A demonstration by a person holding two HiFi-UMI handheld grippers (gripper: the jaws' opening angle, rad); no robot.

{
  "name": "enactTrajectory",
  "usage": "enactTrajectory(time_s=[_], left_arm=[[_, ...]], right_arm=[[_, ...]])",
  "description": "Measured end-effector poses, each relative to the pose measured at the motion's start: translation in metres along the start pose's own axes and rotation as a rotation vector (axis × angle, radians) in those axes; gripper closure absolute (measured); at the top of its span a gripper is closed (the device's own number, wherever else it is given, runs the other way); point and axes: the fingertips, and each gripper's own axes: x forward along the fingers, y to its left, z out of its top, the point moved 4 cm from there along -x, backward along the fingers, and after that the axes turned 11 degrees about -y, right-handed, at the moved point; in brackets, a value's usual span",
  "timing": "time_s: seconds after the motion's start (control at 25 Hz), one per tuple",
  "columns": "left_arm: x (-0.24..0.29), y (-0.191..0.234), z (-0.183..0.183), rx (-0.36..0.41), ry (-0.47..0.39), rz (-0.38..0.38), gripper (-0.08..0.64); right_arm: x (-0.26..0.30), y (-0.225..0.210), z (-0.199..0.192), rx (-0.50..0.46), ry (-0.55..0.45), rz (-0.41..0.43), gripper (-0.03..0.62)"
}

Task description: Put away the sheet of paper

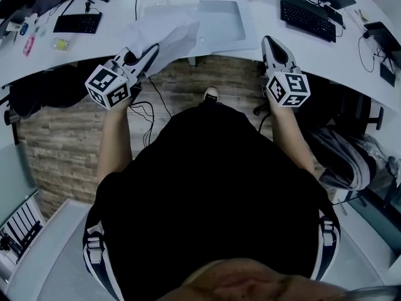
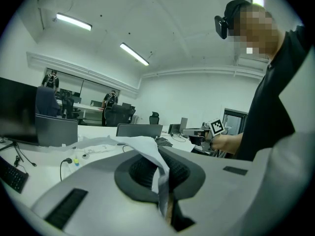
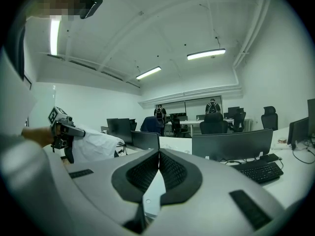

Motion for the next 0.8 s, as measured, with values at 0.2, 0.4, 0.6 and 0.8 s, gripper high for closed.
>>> enactTrajectory(time_s=[0.2, 0.4, 0.6, 0.8], left_arm=[[0.011, 0.013, -0.004, -0.019, 0.007, 0.015, 0.540], [0.021, 0.024, -0.008, -0.032, 0.016, 0.026, 0.540], [0.032, 0.031, -0.006, -0.041, 0.018, 0.050, 0.540], [0.043, 0.036, -0.002, -0.039, 0.027, 0.072, 0.540]], right_arm=[[0.019, -0.008, -0.001, -0.007, 0.017, 0.023, 0.577], [0.038, -0.018, -0.003, -0.002, 0.028, 0.041, 0.577], [0.052, -0.030, -0.004, 0.004, 0.038, 0.059, 0.577], [0.066, -0.044, -0.003, 0.008, 0.041, 0.080, 0.577]])
